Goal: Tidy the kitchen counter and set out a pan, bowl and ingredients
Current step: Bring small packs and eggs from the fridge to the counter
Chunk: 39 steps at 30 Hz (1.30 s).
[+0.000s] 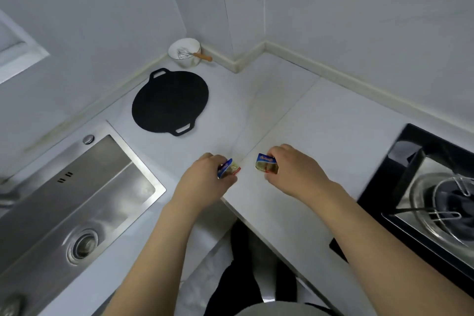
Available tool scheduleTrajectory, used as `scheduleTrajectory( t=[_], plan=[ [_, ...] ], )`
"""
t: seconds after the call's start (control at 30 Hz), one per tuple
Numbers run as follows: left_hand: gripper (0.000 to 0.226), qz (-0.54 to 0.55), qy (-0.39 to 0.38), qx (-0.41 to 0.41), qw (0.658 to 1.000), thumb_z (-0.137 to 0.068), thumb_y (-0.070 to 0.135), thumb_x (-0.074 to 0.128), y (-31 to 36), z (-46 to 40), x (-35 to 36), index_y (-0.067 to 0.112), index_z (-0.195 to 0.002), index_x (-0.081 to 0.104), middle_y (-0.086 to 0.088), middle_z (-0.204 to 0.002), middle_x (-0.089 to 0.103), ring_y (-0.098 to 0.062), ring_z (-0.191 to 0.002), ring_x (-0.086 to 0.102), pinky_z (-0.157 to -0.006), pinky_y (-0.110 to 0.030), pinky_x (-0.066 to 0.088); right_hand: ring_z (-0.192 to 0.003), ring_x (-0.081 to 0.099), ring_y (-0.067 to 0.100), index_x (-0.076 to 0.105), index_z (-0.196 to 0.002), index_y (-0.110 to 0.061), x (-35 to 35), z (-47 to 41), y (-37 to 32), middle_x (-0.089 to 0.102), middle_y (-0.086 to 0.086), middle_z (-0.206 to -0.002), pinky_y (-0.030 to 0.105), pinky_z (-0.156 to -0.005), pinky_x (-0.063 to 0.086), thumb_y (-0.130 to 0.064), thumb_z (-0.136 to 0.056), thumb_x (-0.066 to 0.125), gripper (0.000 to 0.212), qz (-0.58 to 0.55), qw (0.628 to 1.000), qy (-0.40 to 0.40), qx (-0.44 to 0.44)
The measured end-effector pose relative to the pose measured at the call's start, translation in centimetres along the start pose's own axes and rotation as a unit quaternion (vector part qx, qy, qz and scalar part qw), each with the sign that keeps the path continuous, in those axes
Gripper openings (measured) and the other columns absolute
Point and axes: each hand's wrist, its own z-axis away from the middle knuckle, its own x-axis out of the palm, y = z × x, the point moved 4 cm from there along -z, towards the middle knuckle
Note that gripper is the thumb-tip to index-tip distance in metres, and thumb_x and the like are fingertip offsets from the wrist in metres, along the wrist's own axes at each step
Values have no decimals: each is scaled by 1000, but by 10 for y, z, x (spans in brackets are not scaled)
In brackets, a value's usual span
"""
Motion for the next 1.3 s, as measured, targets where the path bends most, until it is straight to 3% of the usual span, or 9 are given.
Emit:
scheduleTrajectory(
  t=[0.27,0.43,0.6,0.7,0.8,1.0,1.17,1.3],
  plan=[
    [22,-24,-32,13,999,-86,41,65,-42,-118,-31,20,-90,61,1,-91,53,-19,-77,55,-65,-32,45,-91,57,20,54,-113,-20,6,-100,-26,52,-2,-109,33,-78,49,-31,-87,58,28,-1,999,-34,29],
    [17,-22,-33,45,998,-84,36,67,-61,-211,-54,24,-87,57,-1,-93,50,-18,-73,52,-56,-27,33,-89,57,20,56,-111,-19,12,-158,-37,52,-1,-106,31,-75,48,-31,-87,59,27,0,998,-38,56],
    [21,-45,-41,64,996,-86,37,66,-73,-290,-53,22,-90,51,-4,-103,50,-21,-80,54,-74,-34,49,-85,58,19,56,-108,-20,17,-189,-36,52,-3,-103,30,-72,46,-31,-87,58,24,1,996,-38,84],
    [29,-65,-30,70,995,-89,37,62,-77,-328,-42,17,-109,58,-6,-110,50,-23,-90,55,-87,-40,50,-89,58,18,55,-113,-22,18,-202,-33,52,-4,-107,31,-75,48,-33,-88,58,28,9,994,-40,98],
    [39,-110,-8,82,991,-91,39,56,-80,-352,-24,17,-123,55,-8,-117,52,-26,-102,52,-92,-39,43,-92,59,18,54,-117,-23,22,-211,-32,52,-5,-112,33,-79,49,-35,-89,58,32,17,993,-48,105],
    [46,-174,-3,70,982,-94,44,48,-93,-366,2,20,-134,49,-8,-132,50,-30,-122,42,-109,-45,26,-95,58,20,51,-121,-21,33,-227,-29,50,-3,-115,30,-76,46,-36,-90,56,34,46,992,-74,90],
    [55,-94,24,52,994,-94,40,50,-99,-346,-7,21,-144,36,-4,-142,41,-28,-134,32,-117,-50,12,-97,58,23,52,-122,-19,45,-256,-39,49,1,-117,31,-77,46,-31,-90,54,34,74,992,-99,36],
    [50,-48,50,7,998,-95,36,51,-122,-316,-16,24,-142,42,-1,-144,41,-25,-136,32,-118,-49,9,-103,57,29,53,-123,-17,52,-290,-55,49,5,-119,36,-81,45,-28,-89,55,36,100,991,-88,-16]
  ],
)
